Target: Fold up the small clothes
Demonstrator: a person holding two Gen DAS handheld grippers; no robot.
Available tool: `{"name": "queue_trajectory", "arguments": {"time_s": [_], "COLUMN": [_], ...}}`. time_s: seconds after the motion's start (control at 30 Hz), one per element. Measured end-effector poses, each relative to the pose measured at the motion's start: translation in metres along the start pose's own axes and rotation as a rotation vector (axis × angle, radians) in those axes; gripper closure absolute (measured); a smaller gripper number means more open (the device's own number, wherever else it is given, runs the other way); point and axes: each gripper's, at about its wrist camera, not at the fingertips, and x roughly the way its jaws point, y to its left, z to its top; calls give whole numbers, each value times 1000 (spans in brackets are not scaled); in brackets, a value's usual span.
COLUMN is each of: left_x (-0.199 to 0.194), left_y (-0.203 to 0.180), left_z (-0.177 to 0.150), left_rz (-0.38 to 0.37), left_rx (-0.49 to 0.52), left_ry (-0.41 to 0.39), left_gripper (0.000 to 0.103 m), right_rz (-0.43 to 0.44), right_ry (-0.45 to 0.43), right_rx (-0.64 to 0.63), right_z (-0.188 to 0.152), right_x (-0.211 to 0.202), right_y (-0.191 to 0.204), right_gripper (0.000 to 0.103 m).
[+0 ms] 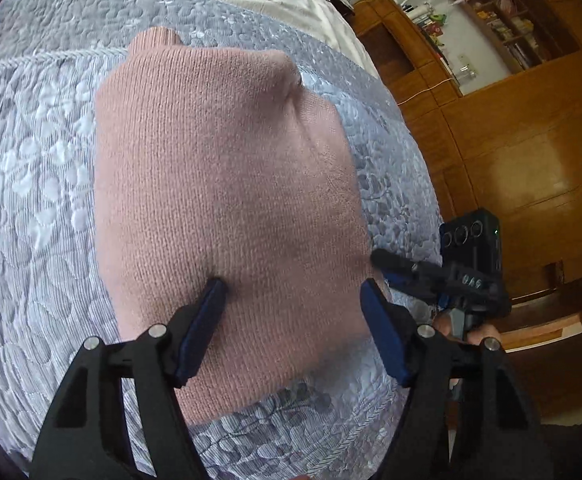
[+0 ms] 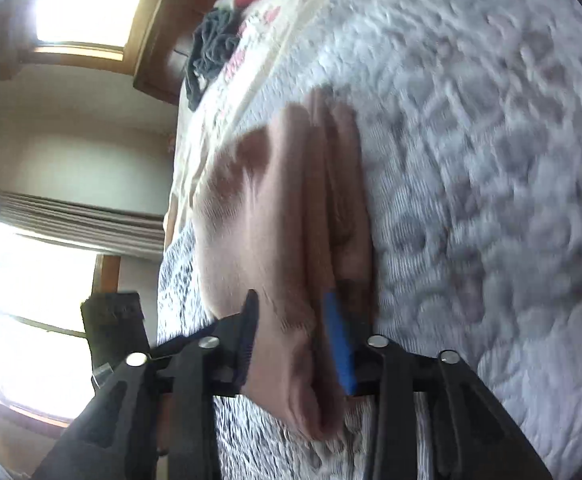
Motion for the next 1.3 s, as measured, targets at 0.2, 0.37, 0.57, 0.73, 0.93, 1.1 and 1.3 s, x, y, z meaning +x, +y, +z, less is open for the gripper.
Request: {"name": "queue_trajectory", "arguments": {"time_s": [0.2, 0.37, 0.57, 0.73, 0.93, 1.1, 1.3], "left_x": [9, 5, -38, -9, 23, -8, -25], "left_y": [12, 9, 15, 31, 58, 43, 14], "left_z": [1, 5, 67, 109, 113, 105, 74], "left_rz": [-54, -141, -169, -115, -43, -20, -42], "left_rx": [-52, -59, -52, -51, -121, -84, 49], "left_ry": [14, 33, -128, -25, -44, -92, -61], "left_gripper": [36, 43, 43, 48, 81, 63, 63], "right_rz": [-90, -192, -85, -118, -207, -157, -154], "right_ry": [139, 21, 52, 149, 61, 62, 139], "right_rx": [-7, -161, -23, -39, -72, -42, -174], "right_z": [69, 67, 82, 111, 118, 117, 69], "right_x": [71, 56, 55, 86, 94, 68, 61], "right_y": [16, 33, 9, 18, 1, 1, 19], "right_gripper": [66, 85, 65, 84, 88, 58, 61]}}
